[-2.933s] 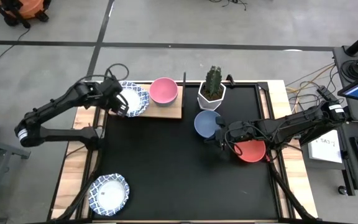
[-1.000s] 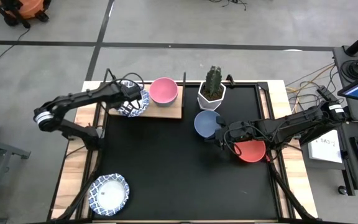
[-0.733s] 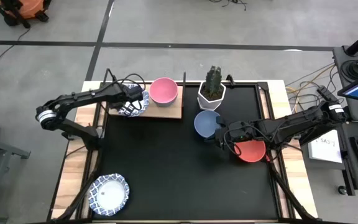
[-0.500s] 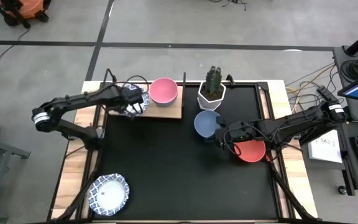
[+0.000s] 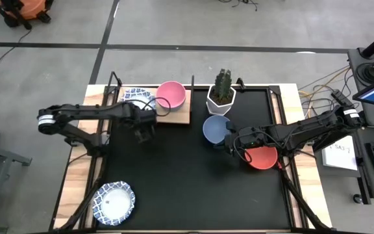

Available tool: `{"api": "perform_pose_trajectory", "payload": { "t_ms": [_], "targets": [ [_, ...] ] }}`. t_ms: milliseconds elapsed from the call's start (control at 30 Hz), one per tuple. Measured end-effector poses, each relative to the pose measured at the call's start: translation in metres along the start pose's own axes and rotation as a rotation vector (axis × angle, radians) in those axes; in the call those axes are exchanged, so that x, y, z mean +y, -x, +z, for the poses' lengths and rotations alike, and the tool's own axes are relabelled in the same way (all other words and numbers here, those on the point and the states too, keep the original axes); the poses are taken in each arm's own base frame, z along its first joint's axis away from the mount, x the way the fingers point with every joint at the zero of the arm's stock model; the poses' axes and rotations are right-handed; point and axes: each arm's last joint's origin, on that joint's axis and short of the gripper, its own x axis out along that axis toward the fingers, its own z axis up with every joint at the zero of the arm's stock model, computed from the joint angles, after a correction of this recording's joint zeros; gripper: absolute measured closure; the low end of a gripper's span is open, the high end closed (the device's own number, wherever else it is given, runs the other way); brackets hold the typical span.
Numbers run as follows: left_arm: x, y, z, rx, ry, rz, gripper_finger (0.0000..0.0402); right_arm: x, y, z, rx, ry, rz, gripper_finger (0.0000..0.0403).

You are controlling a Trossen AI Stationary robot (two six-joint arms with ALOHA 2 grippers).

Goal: Place and stack bowls onto a shelf
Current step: Stack the right white patterned paper bowl on top of the white patterned paper bowl on the shelf, then stack the blue bowl on top of the pink bowl on the shelf

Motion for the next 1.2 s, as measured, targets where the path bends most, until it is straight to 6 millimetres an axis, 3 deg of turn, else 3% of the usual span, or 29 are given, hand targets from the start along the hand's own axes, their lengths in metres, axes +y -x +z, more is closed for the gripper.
{"api": "perform_pose_trajectory", "payload": {
  "t_ms": [400, 533, 700, 833, 967, 1200],
  "targets": [
    [0.022, -0.037, 0.016, 0.152, 0.024, 0.107, 0.0402, 0.0, 0.0, 0.0, 0.003, -0.009, 0.0, 0.0394],
    [0.02, -0.034, 0.015, 0.149, 0.037, 0.045, 0.0402, 0.0, 0.0, -0.001, 0.009, -0.022, 0.0, 0.0394],
    [0.012, -0.014, 0.007, 0.059, 0.109, 0.018, 0.0402, 0.0, 0.0, -0.001, 0.009, -0.043, 0.001, 0.0394],
    [-0.003, 0.012, 0.0, -0.118, 0.185, -0.044, 0.0402, 0.0, 0.0, -0.001, 0.008, -0.09, 0.001, 0.0394],
    [-0.03, 0.039, -0.004, -0.416, 0.18, -0.161, 0.0402, -0.001, 0.001, 0.003, -0.002, -0.122, -0.013, 0.0394],
    [-0.079, 0.068, -0.02, -0.949, -0.092, -0.31, 0.0402, -0.003, 0.008, 0.029, -0.026, -0.136, -0.051, 0.0394]
  ]
}}
